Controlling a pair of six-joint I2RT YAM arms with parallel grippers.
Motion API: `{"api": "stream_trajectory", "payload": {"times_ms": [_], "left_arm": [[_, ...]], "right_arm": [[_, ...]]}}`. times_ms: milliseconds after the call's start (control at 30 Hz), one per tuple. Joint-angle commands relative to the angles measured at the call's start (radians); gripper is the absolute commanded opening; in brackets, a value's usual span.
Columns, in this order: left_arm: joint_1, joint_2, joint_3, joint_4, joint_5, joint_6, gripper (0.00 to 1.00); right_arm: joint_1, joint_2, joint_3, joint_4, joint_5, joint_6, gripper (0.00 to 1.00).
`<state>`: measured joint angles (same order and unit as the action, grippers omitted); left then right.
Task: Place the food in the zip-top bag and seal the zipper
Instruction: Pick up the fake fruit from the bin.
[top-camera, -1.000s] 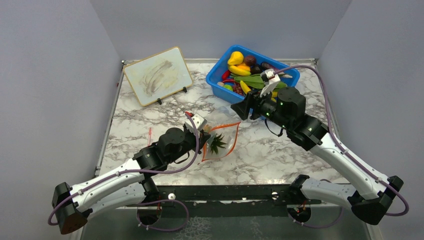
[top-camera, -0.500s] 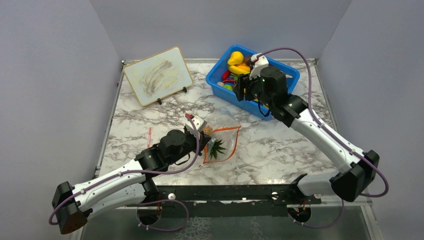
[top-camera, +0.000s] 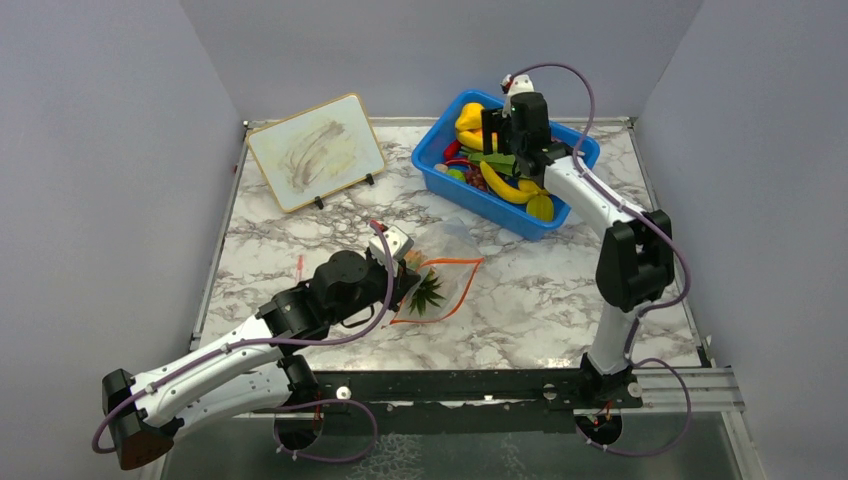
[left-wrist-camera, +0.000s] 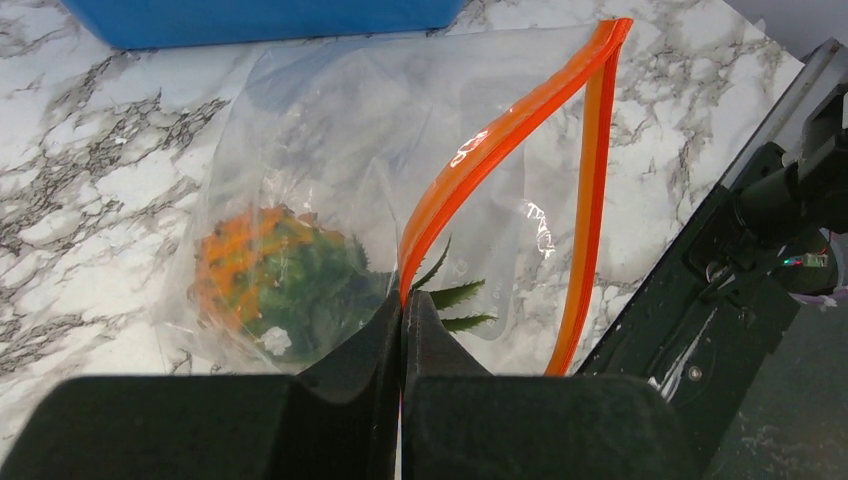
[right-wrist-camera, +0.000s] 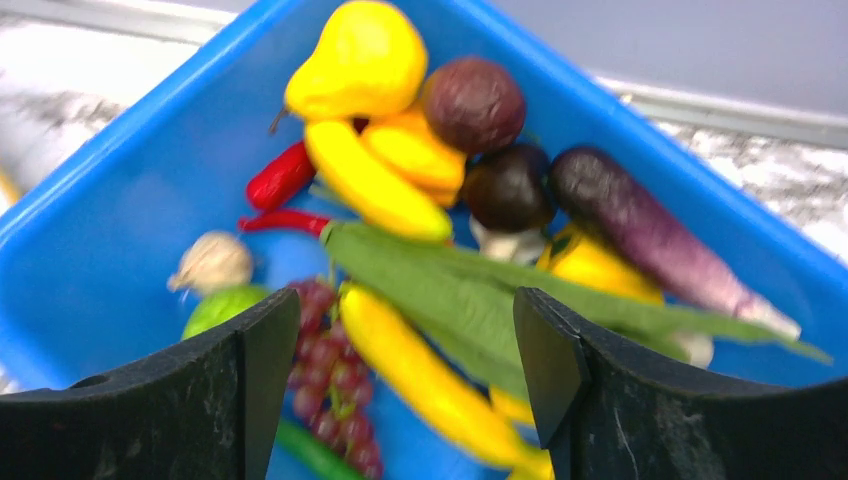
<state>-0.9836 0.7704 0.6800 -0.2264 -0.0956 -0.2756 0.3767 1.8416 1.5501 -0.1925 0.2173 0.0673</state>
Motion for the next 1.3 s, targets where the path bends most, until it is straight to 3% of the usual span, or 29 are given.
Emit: {"api": "stream_trajectory", "payload": {"times_ms": [0,300,667,933,1167,1267], "left_arm": [[-0.002,-0.030,-0.008,-0.017,0.046,0.010,0.00],[-0.003,-0.058,0.000,-0.032,0.041,0.024,0.00],[-0.003,-0.053,-0.002,-0.033,0.060,0.021,0.00],[-0.002,-0.054,-0.002,-0.029,0.056,0.025,0.00],[-0.003,-0.070,-0.010,-0.031,0.044,0.025,0.00],[-0.002,-0.072,-0.008,-0.031,0.031,0.026,0.00]], "right_arm": [[-0.021,0.146,0.168,0.073,0.044,-0.054,0.80],[-0.065,0.397,0.440,0.003,0.022,-0.042,0.82],[-0.073,0.504,0.467,0.144,0.128,-0.151,0.83],[-0.074,0.596,0.552,0.147,0.130,-0.148,0.82],[-0.073,0.623,0.561,0.188,0.203,-0.204,0.78],[-0.074,0.626,0.535,0.238,0.257,-0.244,0.70]]}}
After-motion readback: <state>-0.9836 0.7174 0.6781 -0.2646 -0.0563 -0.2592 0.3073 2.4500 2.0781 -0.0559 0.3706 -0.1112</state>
